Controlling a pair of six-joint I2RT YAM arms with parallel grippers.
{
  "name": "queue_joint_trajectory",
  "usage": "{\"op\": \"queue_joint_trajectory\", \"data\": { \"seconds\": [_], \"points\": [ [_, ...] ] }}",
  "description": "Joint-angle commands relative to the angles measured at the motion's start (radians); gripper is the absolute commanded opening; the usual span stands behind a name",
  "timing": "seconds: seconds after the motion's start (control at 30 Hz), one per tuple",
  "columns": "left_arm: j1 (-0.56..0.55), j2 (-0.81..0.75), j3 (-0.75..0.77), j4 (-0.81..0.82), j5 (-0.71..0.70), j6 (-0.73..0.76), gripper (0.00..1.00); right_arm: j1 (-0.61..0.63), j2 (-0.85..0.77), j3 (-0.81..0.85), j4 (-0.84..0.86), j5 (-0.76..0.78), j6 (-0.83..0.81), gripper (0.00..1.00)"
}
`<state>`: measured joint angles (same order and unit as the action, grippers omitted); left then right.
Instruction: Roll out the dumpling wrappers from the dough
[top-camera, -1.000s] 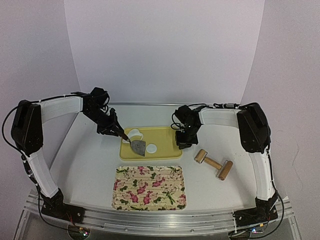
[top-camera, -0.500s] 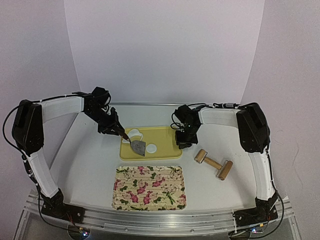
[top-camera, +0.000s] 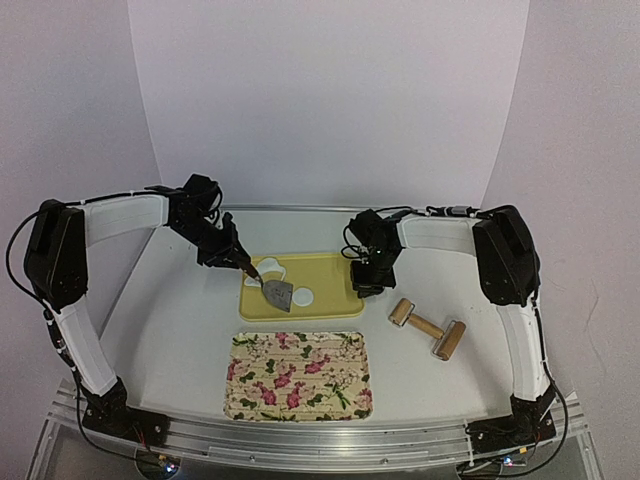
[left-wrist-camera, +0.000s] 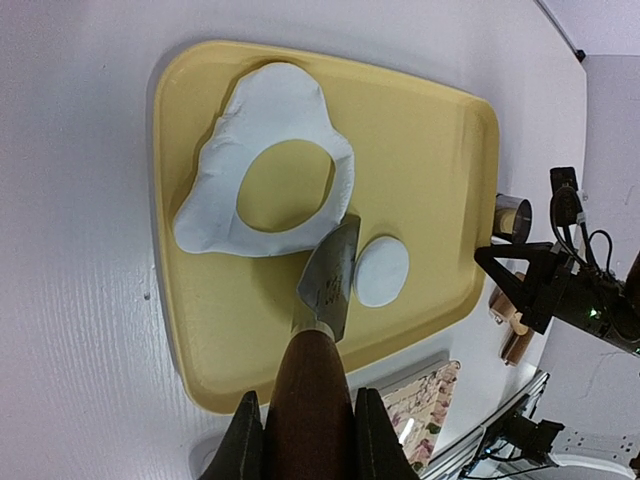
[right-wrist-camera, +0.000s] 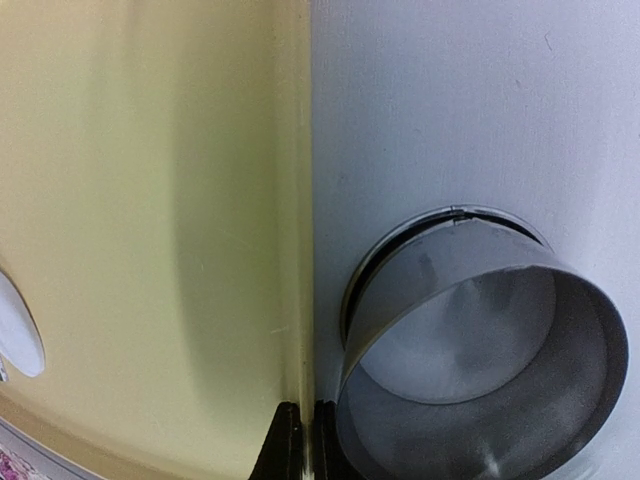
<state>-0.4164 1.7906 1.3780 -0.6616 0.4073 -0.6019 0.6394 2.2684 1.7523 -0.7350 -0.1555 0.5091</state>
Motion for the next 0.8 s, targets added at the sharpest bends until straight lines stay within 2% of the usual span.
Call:
{"op": "queue_joint_trajectory", "data": {
  "seconds": [0.0,0.4,0.77],
  "points": [
    [-0.012,0.062,-0.055,0.035,-0.035,-0.004,0.00,0.005,0.046,0.005,0.019,0.002,0.012,0.00],
    [0.004,0.075,-0.078,0.065,-0.016,0.000,0.00,0.005,0.044,0.010,0.019,-0.003,0.019,0.00],
    [0.005,0.041,-0.217,0.201,0.118,-0.010,0.00,0.005,0.054,0.013,0.019,-0.012,0.038,0.00]
  ]
}}
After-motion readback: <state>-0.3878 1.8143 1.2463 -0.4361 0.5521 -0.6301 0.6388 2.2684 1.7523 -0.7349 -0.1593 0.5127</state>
